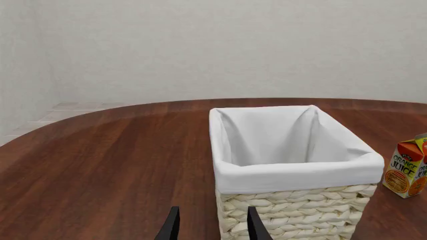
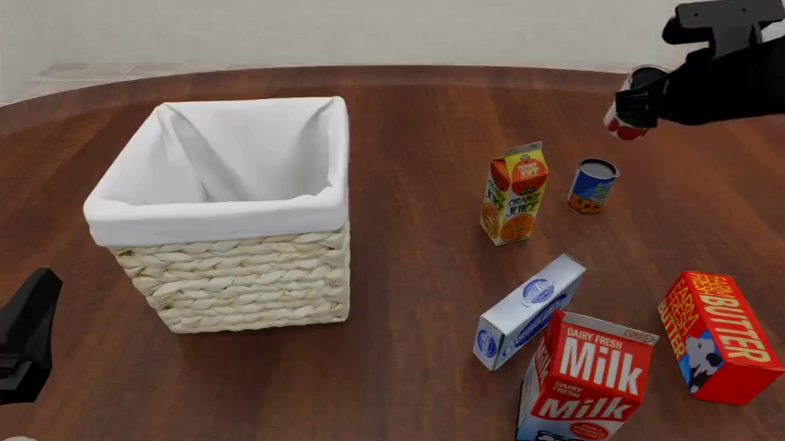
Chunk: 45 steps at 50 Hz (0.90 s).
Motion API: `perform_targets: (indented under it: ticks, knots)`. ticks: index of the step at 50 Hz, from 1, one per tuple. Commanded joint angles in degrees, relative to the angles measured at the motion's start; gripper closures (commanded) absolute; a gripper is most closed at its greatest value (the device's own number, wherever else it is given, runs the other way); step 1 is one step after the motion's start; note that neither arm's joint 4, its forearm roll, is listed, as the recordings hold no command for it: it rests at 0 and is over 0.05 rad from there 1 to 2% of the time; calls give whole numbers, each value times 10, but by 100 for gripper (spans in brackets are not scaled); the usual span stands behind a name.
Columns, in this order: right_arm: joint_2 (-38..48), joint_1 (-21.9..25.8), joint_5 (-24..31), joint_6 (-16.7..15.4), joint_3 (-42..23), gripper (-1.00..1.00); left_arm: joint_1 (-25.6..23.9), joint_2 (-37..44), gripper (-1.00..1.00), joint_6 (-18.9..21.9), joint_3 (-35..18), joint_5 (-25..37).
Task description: Pick up the alphabet soup and the tomato sauce, and put them in the basket.
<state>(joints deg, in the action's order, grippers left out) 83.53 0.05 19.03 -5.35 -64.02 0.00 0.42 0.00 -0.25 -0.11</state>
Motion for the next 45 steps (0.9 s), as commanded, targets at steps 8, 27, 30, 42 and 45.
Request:
perform_targets:
  ticks: [8, 27, 30, 42, 45]
  knots:
    - [11, 43, 5, 15, -51, 100, 0, 0, -100, 0, 0, 0]
    - [46, 84, 21, 4, -113, 100, 0, 0, -100, 0, 0, 0]
    - [49, 91, 20, 5, -115, 100, 0, 0, -100, 0, 0, 0]
    - [61, 122, 21, 9, -134, 100, 0, 0, -100, 0, 0, 0]
    - [62, 129, 21, 10, -137, 100, 0, 0, -100, 0, 0, 0]
